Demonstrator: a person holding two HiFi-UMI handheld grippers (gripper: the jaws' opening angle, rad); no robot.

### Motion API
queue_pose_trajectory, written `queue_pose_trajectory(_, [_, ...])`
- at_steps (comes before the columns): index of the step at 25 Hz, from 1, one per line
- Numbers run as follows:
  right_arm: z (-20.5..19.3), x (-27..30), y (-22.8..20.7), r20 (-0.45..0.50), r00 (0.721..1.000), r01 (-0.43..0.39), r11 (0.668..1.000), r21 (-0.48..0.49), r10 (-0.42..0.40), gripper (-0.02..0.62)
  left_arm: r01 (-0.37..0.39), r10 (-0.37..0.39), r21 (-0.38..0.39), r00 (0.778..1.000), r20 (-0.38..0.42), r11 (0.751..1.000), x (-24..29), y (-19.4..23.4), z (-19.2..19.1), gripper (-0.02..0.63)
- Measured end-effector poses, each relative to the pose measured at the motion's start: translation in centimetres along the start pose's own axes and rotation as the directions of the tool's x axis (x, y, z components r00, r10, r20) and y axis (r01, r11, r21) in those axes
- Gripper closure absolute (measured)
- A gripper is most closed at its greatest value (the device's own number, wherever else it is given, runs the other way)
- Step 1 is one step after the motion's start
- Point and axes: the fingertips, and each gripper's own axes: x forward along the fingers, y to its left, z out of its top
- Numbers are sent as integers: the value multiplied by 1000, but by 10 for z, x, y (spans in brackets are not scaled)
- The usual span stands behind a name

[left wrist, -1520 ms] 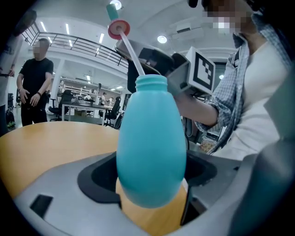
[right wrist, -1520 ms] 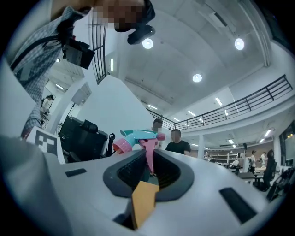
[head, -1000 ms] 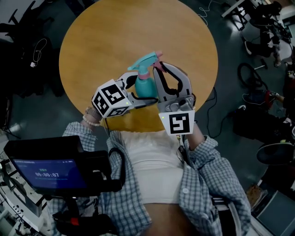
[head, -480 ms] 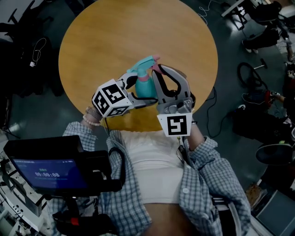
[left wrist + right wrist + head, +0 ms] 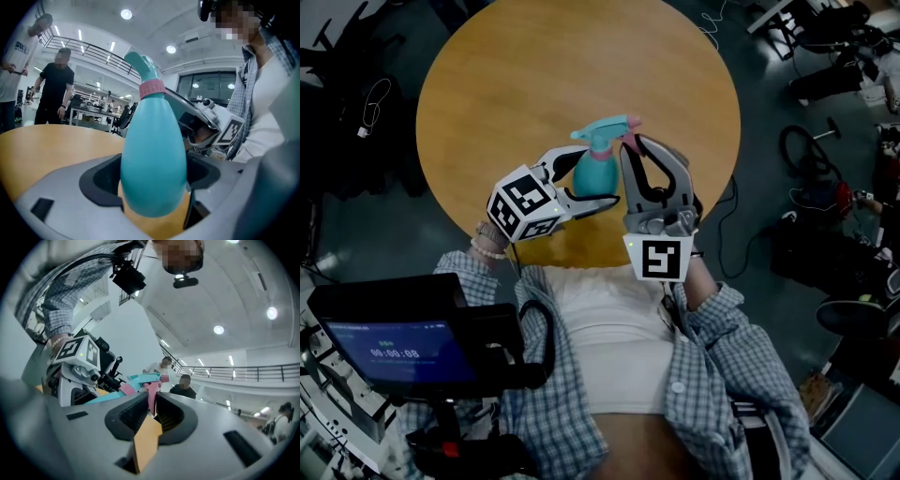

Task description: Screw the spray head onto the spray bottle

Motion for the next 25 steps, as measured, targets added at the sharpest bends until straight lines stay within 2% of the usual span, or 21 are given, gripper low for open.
queue_pose_trajectory(3, [1, -1, -6, 5, 999, 50, 988, 149, -52, 555, 12, -10, -23, 998, 54, 1000, -1, -2, 5, 190])
queue_pose_trajectory(8, [3, 4, -12, 22, 997, 72, 970, 233, -80, 555, 25, -18, -56, 992, 123, 998, -5, -5, 14, 190])
queue_pose_trajectory(11, [1, 2, -12, 15, 997, 76, 979, 190, -81, 557, 3, 4, -50, 991, 133, 999, -7, -2, 15, 190])
queue_pose_trajectory(13, [2, 0, -10, 18, 997, 75, 981, 180, -79, 555, -35, 37, -18, 992, 122, 999, -7, 1, 15, 190])
queue_pose_trajectory(15, [5, -4, -8, 22, 998, 60, 986, 159, -64, 555, -114, 107, 61, 989, 105, 992, -6, 7, 16, 190])
queue_pose_trajectory(17, [9, -7, -8, 29, 999, 38, 993, 111, -41, 555, -203, 190, 167, 978, 89, 965, -5, 15, 18, 190])
queue_pose_trajectory(20, [9, -10, -5, 17, 1000, -22, 999, 48, 21, 555, -265, 254, 240, 964, 76, 934, -5, 23, 17, 190])
queue_pose_trajectory(25, [8, -15, 2, -41, 981, -187, 981, 44, 189, 555, -314, 304, 260, 949, 79, 913, -7, 26, 12, 190])
